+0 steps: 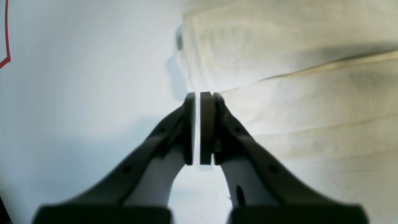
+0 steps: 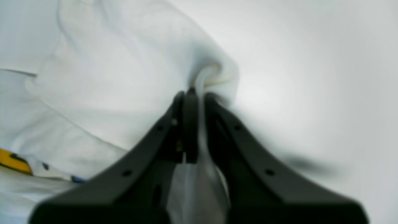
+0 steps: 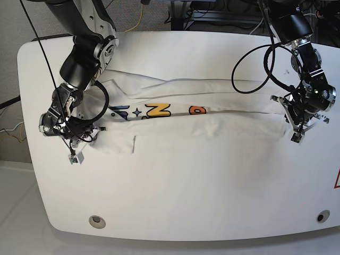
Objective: Fold the T-shirt properly
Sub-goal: 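Grasp the strip end with the right gripper and pull it taut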
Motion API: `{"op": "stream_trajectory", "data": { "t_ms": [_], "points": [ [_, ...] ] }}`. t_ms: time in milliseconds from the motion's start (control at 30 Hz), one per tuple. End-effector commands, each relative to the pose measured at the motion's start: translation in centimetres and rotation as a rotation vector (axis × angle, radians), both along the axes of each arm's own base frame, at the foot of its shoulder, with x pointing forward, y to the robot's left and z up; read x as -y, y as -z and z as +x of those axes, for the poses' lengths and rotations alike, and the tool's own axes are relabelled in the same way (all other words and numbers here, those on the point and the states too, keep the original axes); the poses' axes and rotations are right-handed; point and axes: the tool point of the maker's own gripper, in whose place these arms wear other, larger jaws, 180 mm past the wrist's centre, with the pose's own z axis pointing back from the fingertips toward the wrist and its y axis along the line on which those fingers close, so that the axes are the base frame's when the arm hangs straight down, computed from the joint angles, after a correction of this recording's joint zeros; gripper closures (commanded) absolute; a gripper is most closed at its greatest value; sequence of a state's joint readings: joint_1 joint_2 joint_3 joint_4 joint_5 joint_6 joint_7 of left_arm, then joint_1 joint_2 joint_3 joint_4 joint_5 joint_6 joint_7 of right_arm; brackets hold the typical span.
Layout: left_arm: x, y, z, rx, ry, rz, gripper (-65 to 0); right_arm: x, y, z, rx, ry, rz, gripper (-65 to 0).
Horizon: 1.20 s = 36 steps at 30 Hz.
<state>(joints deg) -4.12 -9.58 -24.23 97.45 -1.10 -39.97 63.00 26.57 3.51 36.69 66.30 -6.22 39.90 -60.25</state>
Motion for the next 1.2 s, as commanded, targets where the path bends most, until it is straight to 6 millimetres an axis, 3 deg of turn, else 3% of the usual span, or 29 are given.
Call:
{"op": "stream_trajectory", "data": {
  "t_ms": [0,233,733,1167],
  "points": [
    [-0.2,-1.3,1.0,0.050,0.008,0.008,-1.8,1.0,-2.1,1.2,0.054,0.009,-0.030,0.0],
    [-0.1,-1.3,1.0,0.048,0.010,0.008,-1.8,1.1,-3.0,0.4,0.060,0.015,-0.066,0.0],
    [-0.1,-1.3,1.0,0.048,0.011,0.008,-1.8,2.2,-7.0,-1.8,0.082,0.030,-0.213,0.0],
    [0.2,-1.3,1.2,0.061,0.016,-0.003,-1.8,0.6,-8.5,-4.2,0.091,-0.001,-0.296,0.0]
  ]
}}
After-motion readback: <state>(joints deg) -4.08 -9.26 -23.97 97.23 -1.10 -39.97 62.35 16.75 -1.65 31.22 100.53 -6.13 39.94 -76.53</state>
